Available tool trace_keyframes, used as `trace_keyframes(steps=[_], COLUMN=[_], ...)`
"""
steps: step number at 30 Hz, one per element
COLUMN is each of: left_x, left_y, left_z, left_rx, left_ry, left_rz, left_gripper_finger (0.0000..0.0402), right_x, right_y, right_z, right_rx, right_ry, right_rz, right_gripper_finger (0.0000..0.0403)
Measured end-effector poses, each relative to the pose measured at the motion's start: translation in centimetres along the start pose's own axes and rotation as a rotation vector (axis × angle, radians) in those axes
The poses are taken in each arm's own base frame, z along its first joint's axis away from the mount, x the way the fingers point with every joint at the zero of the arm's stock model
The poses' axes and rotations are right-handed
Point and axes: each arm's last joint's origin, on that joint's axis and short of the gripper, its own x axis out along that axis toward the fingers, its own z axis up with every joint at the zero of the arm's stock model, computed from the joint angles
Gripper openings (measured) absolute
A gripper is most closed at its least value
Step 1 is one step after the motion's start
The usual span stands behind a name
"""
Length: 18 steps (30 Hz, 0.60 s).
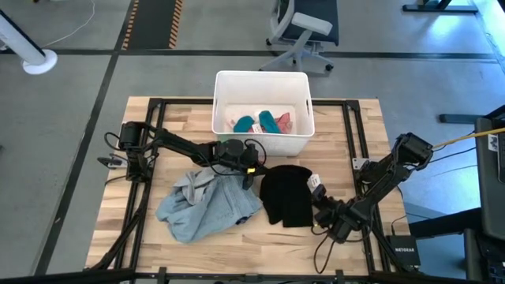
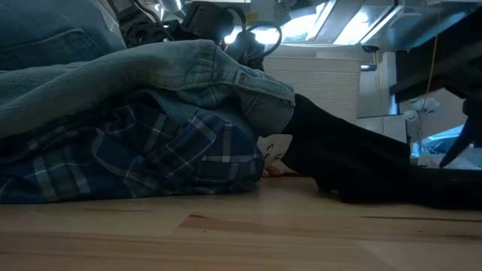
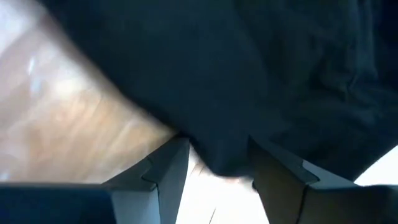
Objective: Sort clothes
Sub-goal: Put the black shorts into the white laundry bin
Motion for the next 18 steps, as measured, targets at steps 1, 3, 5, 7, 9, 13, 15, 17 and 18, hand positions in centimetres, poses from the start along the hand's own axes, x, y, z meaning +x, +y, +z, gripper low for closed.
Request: trace_keyframes(steps=[1,3,5,7,9,13,15,17,18], left_x=[0.0,0.0,0.0,0.0,0.0,0.0,0.0,0.0,0.0], left_y=[0.0,0.0,0.0,0.0,0.0,-0.02,-0.02,-0.02,-0.02], left_z=[0.0,0.0,0.0,0.0,0.0,0.0,0.0,0.01,0.01], left_rx=[0.0,0.001,0.0,-0.001,-0.001,-0.002,-0.002,-0.002,-0.002], left_ry=[0.0,0.0,0.0,0.0,0.0,0.0,0.0,-0.001,-0.001], left_rz=[0.0,0.0,0.0,0.0,-0.001,-0.001,-0.002,-0.002,-0.002], left_gripper_finger=[0.0015,0.0015,0.0015,0.0015,0.0015,0.0015,0.0015,0.0015,0.0015], right_x=[0.01,-0.01,0.0,-0.01,-0.01,-0.01,-0.02,-0.07,-0.21], right_y=[-0.02,-0.02,0.0,0.02,0.06,0.12,0.17,0.11,-0.03], right_z=[0.13,0.2,0.19,0.2,0.27,0.31,0.21,0.0,-0.02], right_rx=[-0.011,-0.023,-0.024,-0.023,-0.018,-0.015,-0.024,-0.022,-0.015], right_ry=[-0.01,-0.015,-0.014,-0.015,-0.02,-0.023,-0.014,0.01,0.03], right_rz=[-0.003,-0.004,0.001,0.008,0.02,0.041,0.061,0.06,0.055], right_gripper_finger=[0.0182,0.0181,0.0177,0.0161,0.0133,0.0047,0.0014,0.0016,0.0021])
